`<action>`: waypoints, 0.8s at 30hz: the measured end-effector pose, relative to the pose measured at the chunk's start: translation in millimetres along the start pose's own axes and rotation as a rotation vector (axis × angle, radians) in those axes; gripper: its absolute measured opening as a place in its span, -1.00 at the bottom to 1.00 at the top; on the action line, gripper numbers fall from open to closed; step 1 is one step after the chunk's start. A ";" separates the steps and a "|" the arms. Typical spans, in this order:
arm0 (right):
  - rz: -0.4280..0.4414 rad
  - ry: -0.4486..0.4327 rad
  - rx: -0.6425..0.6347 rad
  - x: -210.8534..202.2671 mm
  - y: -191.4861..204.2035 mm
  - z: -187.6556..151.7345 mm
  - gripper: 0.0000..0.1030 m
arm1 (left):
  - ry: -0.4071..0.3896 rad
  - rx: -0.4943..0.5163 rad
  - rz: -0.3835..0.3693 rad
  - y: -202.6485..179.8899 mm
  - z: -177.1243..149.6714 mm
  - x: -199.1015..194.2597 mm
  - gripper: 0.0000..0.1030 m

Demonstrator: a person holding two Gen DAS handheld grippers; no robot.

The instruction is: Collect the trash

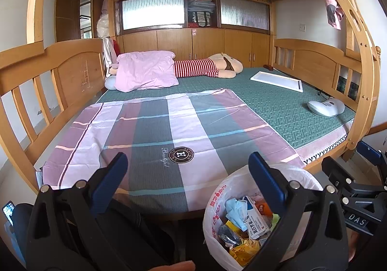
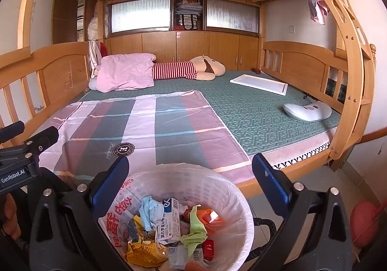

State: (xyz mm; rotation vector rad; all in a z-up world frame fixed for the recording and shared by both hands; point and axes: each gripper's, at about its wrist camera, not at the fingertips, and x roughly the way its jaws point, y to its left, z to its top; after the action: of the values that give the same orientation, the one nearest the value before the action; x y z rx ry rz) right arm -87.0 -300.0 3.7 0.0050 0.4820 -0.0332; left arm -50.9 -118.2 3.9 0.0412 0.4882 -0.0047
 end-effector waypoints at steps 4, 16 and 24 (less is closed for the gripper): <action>0.001 0.000 -0.001 0.6 -0.3 0.2 0.93 | 0.000 -0.002 0.001 0.2 -0.3 -0.1 0.93; 0.008 0.005 -0.006 4.3 -2.3 0.3 0.93 | 0.004 -0.005 -0.001 2.3 -1.1 0.0 0.93; 0.014 0.012 -0.009 12.5 -7.0 -0.4 0.93 | 0.005 -0.005 -0.001 2.2 -0.9 -0.1 0.93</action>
State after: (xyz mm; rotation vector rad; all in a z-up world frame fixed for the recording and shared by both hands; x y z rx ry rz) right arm -76.3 -307.4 -2.5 -0.0003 0.4938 -0.0173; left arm -51.3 -116.0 3.2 0.0360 0.4929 -0.0043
